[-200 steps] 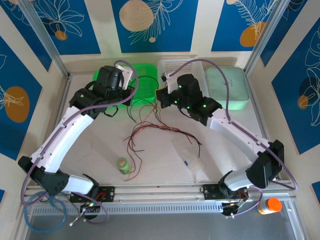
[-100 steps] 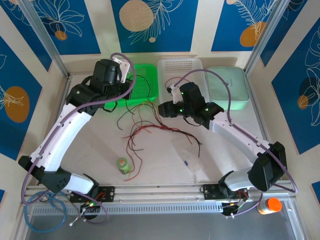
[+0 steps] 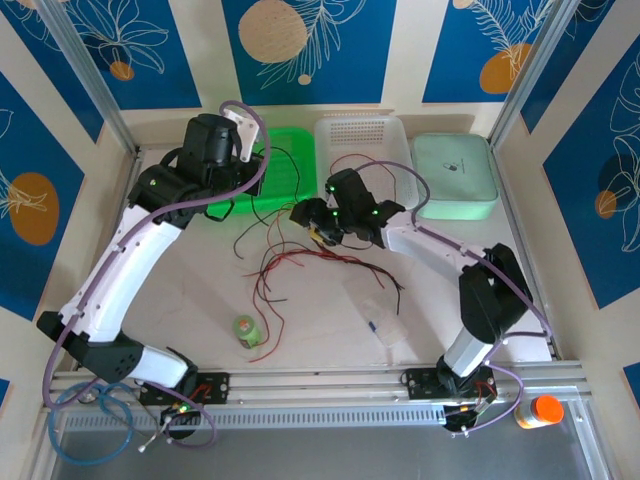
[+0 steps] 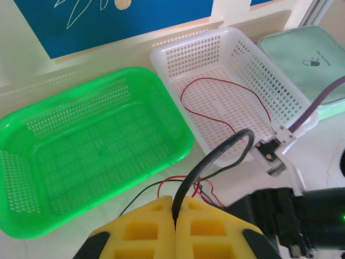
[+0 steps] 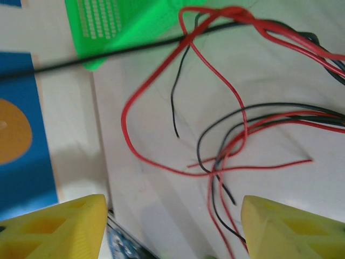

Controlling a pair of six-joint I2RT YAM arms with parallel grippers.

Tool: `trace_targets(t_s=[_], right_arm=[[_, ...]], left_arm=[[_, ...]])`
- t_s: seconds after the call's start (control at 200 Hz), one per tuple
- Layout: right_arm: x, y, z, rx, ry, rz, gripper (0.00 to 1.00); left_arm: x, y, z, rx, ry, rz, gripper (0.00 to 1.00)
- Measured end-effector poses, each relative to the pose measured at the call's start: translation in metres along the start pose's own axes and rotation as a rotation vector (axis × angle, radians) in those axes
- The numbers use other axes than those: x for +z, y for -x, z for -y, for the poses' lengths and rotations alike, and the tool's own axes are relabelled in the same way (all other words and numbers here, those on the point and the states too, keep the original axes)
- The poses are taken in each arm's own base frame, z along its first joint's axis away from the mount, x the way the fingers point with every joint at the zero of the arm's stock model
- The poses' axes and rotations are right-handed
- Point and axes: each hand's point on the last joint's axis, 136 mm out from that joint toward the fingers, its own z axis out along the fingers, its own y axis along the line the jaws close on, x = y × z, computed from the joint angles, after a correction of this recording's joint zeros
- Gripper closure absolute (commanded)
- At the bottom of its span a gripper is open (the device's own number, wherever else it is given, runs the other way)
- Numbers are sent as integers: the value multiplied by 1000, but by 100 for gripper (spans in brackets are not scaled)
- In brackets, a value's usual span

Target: Untangle the cables

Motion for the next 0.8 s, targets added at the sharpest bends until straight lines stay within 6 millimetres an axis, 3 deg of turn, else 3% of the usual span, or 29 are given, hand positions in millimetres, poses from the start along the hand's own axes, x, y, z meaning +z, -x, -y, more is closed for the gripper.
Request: trace_targets(t_s=[0.235, 0.445, 0.795], right_arm=[[23, 7, -14, 109, 31, 69, 32], [47, 13, -12, 134, 15, 195, 32], [73, 39, -5, 102, -34, 427, 38]], left_arm=[[0, -1, 4, 3, -25, -3, 100], [-4, 0, 9, 6, -53, 2, 100], [-31, 9, 10, 4, -82, 58, 100]])
